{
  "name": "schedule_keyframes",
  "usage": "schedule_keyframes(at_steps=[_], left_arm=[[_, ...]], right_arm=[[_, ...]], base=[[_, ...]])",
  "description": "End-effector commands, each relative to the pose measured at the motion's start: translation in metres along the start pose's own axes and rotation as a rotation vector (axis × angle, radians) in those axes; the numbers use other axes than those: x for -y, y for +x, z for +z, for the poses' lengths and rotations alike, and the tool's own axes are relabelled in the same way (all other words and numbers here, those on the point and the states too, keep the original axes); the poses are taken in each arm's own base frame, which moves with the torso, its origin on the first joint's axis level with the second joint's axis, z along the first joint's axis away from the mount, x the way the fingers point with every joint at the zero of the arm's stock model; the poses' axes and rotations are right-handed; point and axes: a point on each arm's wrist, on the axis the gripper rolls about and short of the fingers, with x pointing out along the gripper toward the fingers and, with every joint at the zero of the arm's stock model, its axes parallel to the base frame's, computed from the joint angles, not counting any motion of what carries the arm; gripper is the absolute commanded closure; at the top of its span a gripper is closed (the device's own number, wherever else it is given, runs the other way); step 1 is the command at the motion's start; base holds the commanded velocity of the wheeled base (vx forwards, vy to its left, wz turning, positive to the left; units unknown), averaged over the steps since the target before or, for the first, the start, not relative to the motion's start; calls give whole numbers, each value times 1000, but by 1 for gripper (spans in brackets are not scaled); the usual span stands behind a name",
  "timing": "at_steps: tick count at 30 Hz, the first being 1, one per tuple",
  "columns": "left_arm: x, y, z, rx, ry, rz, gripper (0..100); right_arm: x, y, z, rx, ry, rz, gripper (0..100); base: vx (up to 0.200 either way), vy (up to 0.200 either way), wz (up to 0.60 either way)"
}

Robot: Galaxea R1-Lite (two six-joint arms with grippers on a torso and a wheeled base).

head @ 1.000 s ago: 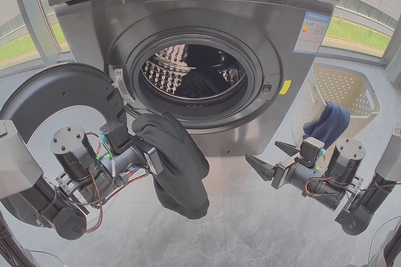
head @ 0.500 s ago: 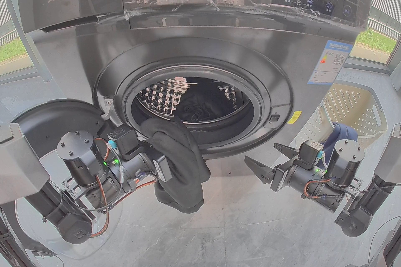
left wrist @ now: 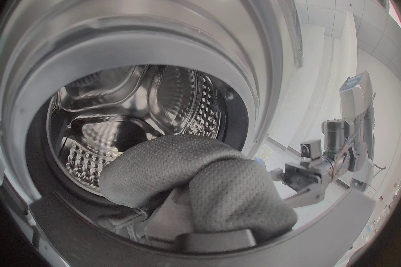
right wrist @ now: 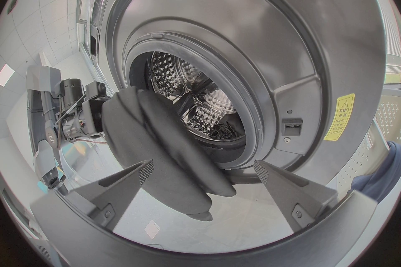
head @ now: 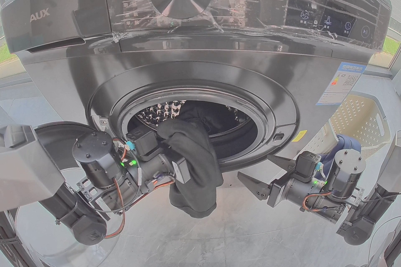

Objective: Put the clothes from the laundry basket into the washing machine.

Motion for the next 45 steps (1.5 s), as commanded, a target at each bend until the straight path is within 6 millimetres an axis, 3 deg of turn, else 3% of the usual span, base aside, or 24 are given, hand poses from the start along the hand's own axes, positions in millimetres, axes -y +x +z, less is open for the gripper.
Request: schedule_keyframes(at_steps=[1,9,16,23,26,30,37,42,45], left_arm=[[2,33,-9,37,-8,-7,100],[-6,58,-35,12,-10,8,100],[-39,97,-52,45,2,84,100],[-49,127,-61,38,2,107,100],[-69,150,-64,50,6,173,100],[-89,162,-63,12,7,240,100],[-132,196,-32,52,8,385,100],[-138,210,-18,97,-58,420,100],[-136,213,-20,97,-66,418,100]], right_arm=[[-5,-8,8,26,0,19,0],[-5,-9,9,28,1,24,0],[-5,-9,8,27,1,24,0],[-4,-9,8,27,1,21,0],[-5,-9,8,27,1,21,0],[-4,-9,8,24,1,20,0],[-5,-8,8,24,1,22,0],[-4,-8,8,24,1,19,0],[-4,-8,8,24,1,19,0]], base=[[0,0,0],[0,0,0],[0,0,0],[0,0,0],[0,0,0],[0,0,0],[0,0,0],[0,0,0],[0,0,0]])
